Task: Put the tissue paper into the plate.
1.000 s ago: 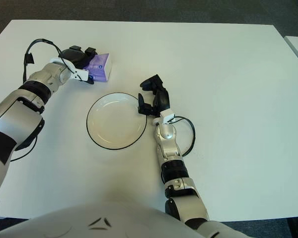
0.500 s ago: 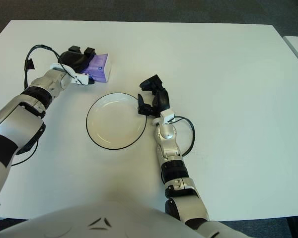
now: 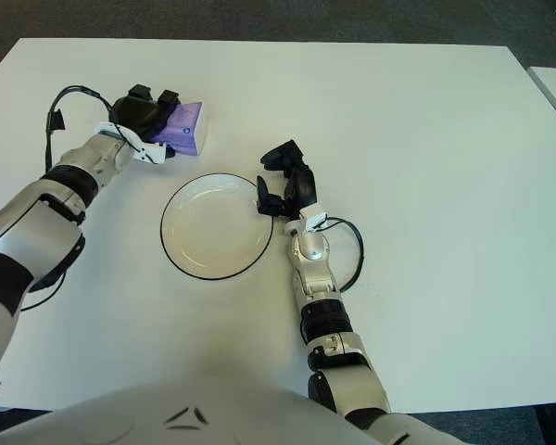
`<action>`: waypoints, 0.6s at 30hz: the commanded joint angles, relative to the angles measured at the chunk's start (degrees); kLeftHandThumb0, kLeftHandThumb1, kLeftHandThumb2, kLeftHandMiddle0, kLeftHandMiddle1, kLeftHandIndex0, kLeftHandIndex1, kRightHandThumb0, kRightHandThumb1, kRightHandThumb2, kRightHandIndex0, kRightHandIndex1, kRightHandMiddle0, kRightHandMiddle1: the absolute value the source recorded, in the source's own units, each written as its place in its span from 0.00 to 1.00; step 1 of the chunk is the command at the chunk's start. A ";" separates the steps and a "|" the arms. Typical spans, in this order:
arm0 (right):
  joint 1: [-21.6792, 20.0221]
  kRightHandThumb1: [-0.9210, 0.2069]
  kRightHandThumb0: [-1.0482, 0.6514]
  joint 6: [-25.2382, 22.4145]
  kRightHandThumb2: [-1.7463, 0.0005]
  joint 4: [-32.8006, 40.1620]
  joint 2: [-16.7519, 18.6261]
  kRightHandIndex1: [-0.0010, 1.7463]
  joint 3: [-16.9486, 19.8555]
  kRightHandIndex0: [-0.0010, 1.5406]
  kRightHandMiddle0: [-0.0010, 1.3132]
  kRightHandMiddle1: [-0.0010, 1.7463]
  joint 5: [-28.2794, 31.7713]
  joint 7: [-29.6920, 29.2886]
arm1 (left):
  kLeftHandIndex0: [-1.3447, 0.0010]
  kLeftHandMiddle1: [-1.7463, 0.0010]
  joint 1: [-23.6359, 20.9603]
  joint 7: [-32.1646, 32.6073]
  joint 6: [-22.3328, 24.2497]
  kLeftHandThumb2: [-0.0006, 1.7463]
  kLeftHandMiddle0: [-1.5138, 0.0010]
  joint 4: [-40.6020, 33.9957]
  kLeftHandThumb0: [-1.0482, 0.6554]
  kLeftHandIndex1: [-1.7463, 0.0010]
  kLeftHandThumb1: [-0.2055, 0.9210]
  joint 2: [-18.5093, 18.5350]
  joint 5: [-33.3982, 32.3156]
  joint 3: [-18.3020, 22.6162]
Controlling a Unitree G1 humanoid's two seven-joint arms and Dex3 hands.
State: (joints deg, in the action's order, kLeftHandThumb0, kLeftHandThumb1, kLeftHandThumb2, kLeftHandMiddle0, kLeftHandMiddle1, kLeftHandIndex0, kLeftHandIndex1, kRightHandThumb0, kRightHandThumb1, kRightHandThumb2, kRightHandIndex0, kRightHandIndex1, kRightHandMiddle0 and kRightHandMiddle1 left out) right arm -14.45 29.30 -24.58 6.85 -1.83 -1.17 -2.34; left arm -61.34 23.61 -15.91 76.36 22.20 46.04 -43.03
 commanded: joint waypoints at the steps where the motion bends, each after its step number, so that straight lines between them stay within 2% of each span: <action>1: 7.55 0.46 0.61 -1.73 0.34 -5.25 0.80 0.98 0.63 0.39 0.31 0.90 1.18 -0.03 | 0.57 0.00 8.04 -1.35 -0.57 0.71 0.38 2.78 0.35 0.01 0.51 -0.28 2.63 -1.82; 13: 7.22 0.46 0.61 -2.13 0.34 -5.56 0.42 0.97 0.57 0.39 0.30 0.91 0.75 -0.23 | 0.57 0.00 6.33 0.10 -2.34 0.72 0.31 2.22 0.35 0.00 0.50 1.50 -2.28 4.64; 18: 7.22 0.46 0.61 -2.69 0.33 -5.27 0.41 0.97 0.54 0.40 0.31 0.91 0.57 -0.53 | 0.57 0.00 4.71 1.41 -5.36 0.72 0.29 1.06 0.34 0.00 0.50 2.74 -4.85 8.30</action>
State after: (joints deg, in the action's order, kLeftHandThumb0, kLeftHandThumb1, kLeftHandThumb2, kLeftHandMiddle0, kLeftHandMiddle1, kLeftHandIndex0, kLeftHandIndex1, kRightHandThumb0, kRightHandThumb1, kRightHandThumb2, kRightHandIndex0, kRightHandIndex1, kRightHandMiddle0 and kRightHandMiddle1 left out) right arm -14.42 28.84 -24.63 6.85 -1.94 -1.20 -2.49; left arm -59.59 26.17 -19.71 76.40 23.41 42.02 -36.05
